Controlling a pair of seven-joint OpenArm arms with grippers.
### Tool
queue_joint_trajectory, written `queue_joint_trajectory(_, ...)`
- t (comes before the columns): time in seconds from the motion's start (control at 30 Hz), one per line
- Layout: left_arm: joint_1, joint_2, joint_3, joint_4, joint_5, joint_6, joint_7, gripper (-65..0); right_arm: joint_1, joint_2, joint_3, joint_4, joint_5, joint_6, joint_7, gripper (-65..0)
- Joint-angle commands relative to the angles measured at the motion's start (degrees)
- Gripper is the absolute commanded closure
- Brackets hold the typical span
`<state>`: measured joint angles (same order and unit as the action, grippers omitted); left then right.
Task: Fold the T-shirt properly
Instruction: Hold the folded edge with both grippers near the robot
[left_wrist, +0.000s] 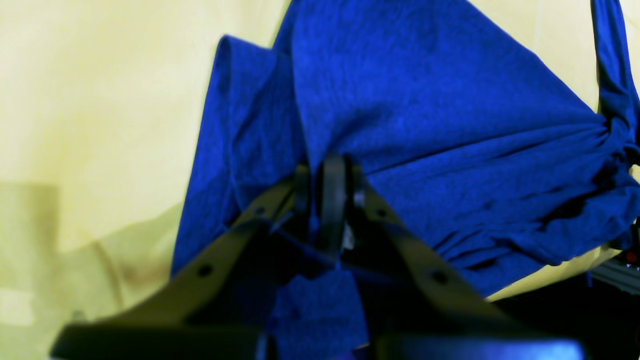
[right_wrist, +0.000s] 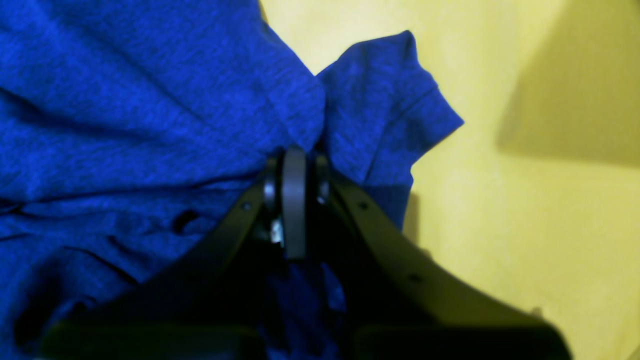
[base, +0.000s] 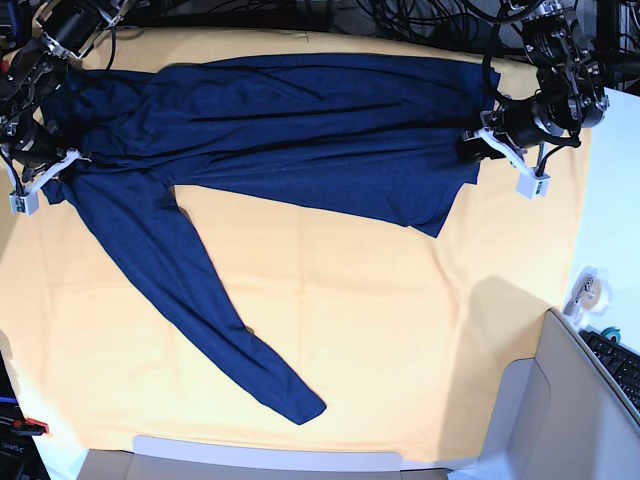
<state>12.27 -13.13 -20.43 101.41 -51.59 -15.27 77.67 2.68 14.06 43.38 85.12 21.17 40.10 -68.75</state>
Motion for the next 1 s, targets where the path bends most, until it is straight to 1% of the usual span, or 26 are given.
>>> queue_joint_trajectory(0.0, -0.1, -0.7, -0.5, 1.1, -0.7, -0.2, -0.3, -1.3, 0.6, 1.0, 0.0, 1.0, 0.1, -0.1, 0.8, 0.0)
queue_joint_trajectory(0.07, 0.5, -0.7, -0.5, 1.1, -0.7, -0.2, -0.5, -1.3, 0.6, 1.0, 0.0, 0.9, 0.1, -0.1, 0.8, 0.0)
queue_joint_trajectory(0.17, 1.4, -0.7, -0.5, 1.1, -0.7, 0.0, -2.8, -1.4, 0.6, 1.0, 0.0, 0.9, 0.1, -0.1, 0.8, 0.0)
queue_joint_trajectory(0.23, 2.4, -0.7, -0.4, 1.1, -0.7, 0.0, -4.0, -2.5, 0.6, 0.9, 0.0, 0.9, 0.1, -0.1, 0.8, 0.0)
queue_joint_trajectory(0.33, 2.9, -0.7, -0.4, 1.1, -0.6, 0.0, -5.0, -7.4, 0.6, 0.9, 0.0, 0.7, 0.1, -0.1, 0.8, 0.0)
queue_joint_trajectory(0.47, 2.9, -0.7, -0.4, 1.1, -0.6, 0.1, -5.0, -15.1, 0.6, 0.8, -0.1, 0.7, 0.0, -0.1, 0.8, 0.0)
queue_joint_trajectory(0.57, 2.9, -0.7, -0.4, 1.1, -0.6, 0.1, -5.0, -17.9, 0.6, 0.8, -0.1, 0.7, -0.1, -0.1, 0.7, 0.0)
queue_joint_trajectory(0.77, 2.9, -0.7, -0.4, 1.1, -0.6, 0.1, -5.0, -21.3, 0.5, 0.8, -0.1, 0.7, -0.1, -0.1, 0.7, -0.1)
queue_joint_trajectory(0.8, 2.9, -0.7, -0.4, 1.1, -0.6, 0.1, -5.0, -21.9, 0.5, 0.8, -0.1, 0.7, -0.1, -0.1, 0.7, -0.9)
queue_joint_trajectory(0.87, 2.9, -0.7, -0.4, 1.1, -0.6, 0.1, -5.0, -23.4, 0.5, 0.8, -0.1, 0.7, -0.2, -0.1, -0.4, -5.5)
queue_joint_trajectory(0.97, 2.9, -0.7, -0.4, 1.1, -0.6, 0.1, -5.0, -24.7, 0.6, 0.7, -0.1, 0.7, -0.2, -0.1, -1.4, -16.8)
